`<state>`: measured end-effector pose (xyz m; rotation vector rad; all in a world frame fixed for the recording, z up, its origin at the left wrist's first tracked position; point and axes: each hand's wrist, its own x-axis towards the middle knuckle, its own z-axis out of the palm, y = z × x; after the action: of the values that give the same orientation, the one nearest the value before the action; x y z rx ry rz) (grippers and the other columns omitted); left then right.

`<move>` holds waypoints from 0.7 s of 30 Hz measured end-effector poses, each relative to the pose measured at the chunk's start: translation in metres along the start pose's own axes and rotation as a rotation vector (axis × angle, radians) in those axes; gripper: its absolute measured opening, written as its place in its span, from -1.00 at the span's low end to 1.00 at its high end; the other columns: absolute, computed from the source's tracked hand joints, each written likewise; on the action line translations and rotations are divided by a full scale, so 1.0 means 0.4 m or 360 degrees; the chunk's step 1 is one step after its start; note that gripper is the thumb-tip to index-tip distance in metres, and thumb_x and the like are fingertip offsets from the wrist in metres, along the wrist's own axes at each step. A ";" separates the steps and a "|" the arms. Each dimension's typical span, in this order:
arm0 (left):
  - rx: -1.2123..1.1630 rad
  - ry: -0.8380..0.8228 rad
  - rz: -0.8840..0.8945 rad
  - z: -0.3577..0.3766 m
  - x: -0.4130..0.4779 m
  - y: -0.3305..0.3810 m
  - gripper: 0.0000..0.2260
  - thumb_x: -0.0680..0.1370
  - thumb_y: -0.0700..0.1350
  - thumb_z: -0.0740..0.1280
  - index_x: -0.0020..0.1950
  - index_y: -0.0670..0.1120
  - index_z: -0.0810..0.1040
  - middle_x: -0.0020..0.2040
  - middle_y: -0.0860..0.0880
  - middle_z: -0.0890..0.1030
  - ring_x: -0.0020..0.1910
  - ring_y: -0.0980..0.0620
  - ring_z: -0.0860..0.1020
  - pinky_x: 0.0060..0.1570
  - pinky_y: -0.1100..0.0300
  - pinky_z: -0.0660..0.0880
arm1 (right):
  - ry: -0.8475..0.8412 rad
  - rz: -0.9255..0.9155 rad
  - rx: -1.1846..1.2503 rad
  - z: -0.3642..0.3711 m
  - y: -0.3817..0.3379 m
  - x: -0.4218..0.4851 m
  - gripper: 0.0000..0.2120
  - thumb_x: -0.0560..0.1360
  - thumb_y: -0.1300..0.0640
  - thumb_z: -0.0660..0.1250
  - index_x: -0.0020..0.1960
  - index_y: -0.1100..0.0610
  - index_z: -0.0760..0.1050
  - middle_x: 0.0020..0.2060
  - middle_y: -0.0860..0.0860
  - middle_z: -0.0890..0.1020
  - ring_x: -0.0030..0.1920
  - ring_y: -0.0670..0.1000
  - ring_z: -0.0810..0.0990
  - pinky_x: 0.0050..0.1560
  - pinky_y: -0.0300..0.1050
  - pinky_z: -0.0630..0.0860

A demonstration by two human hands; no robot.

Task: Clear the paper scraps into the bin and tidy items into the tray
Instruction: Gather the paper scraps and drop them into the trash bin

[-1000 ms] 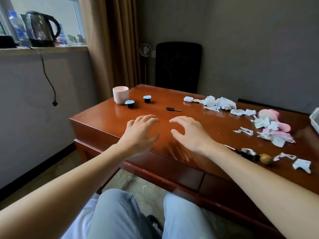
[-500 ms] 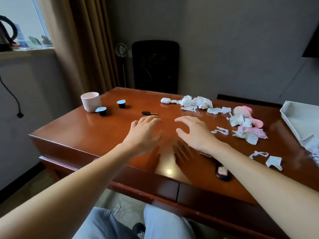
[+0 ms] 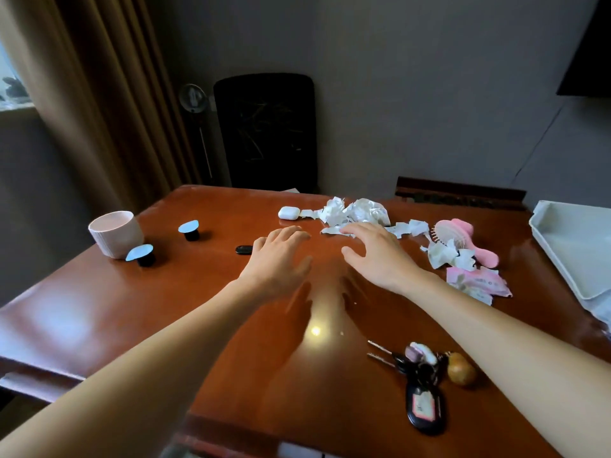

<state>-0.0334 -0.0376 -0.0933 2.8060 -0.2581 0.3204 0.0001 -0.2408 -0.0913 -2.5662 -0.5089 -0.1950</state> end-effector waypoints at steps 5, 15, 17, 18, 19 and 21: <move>-0.0063 -0.0040 0.0061 0.043 0.113 0.003 -0.58 0.63 0.06 0.18 0.50 0.08 0.29 0.55 0.05 0.23 0.54 -0.01 0.12 0.51 -0.10 0.01 | 0.0043 0.0088 -0.0112 0.018 0.068 0.110 -0.59 0.61 -0.04 0.21 0.44 -0.06 0.34 0.46 -0.07 0.34 0.48 0.02 0.22 0.48 0.09 0.11; -0.0141 -0.0147 0.0100 0.159 0.338 -0.030 -0.45 0.62 0.10 0.20 0.57 0.07 0.11 0.62 0.02 0.00 0.59 -0.07 -0.05 0.51 -0.16 -0.06 | 0.0025 0.0193 -0.0138 0.053 0.188 0.253 -0.47 0.61 -0.04 0.22 0.54 -0.07 0.18 0.56 -0.10 0.14 0.55 -0.01 -0.01 0.50 0.08 0.01; -0.0135 -0.0164 0.0100 0.181 0.383 -0.035 -0.42 0.61 0.15 0.20 0.58 0.11 0.07 0.62 0.04 -0.05 0.59 -0.07 -0.10 0.50 -0.17 -0.09 | 0.0026 0.0188 -0.0128 0.060 0.204 0.268 -0.46 0.60 -0.01 0.23 0.54 -0.06 0.18 0.55 -0.09 0.16 0.54 -0.02 0.01 0.49 0.07 0.03; -0.0134 -0.0171 0.0106 0.191 0.402 -0.036 -0.41 0.61 0.17 0.20 0.59 0.12 0.05 0.62 0.05 -0.06 0.59 -0.07 -0.11 0.50 -0.18 -0.10 | 0.0032 0.0182 -0.0125 0.064 0.210 0.275 -0.47 0.60 0.00 0.23 0.54 -0.06 0.19 0.54 -0.09 0.19 0.54 -0.02 0.02 0.48 0.06 0.05; -0.0131 -0.0180 0.0114 0.198 0.421 -0.037 -0.40 0.60 0.18 0.19 0.59 0.13 0.05 0.62 0.05 -0.07 0.59 -0.08 -0.12 0.50 -0.20 -0.11 | 0.0044 0.0176 -0.0118 0.066 0.216 0.283 -0.48 0.60 0.02 0.22 0.54 -0.06 0.20 0.53 -0.09 0.22 0.53 -0.01 0.05 0.47 0.05 0.08; -0.0100 -0.0206 0.0118 0.214 0.455 -0.037 -0.39 0.59 0.22 0.18 0.58 0.16 0.04 0.62 0.06 -0.09 0.59 -0.09 -0.14 0.50 -0.24 -0.14 | 0.0077 0.0168 -0.0097 0.071 0.226 0.294 -0.51 0.60 0.06 0.23 0.51 -0.06 0.25 0.49 -0.09 0.28 0.50 -0.01 0.12 0.44 0.04 0.16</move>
<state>0.1604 -0.0766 -0.1321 2.7634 -0.3948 0.1447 0.1445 -0.2610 -0.1296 -2.6324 -0.3536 -0.2375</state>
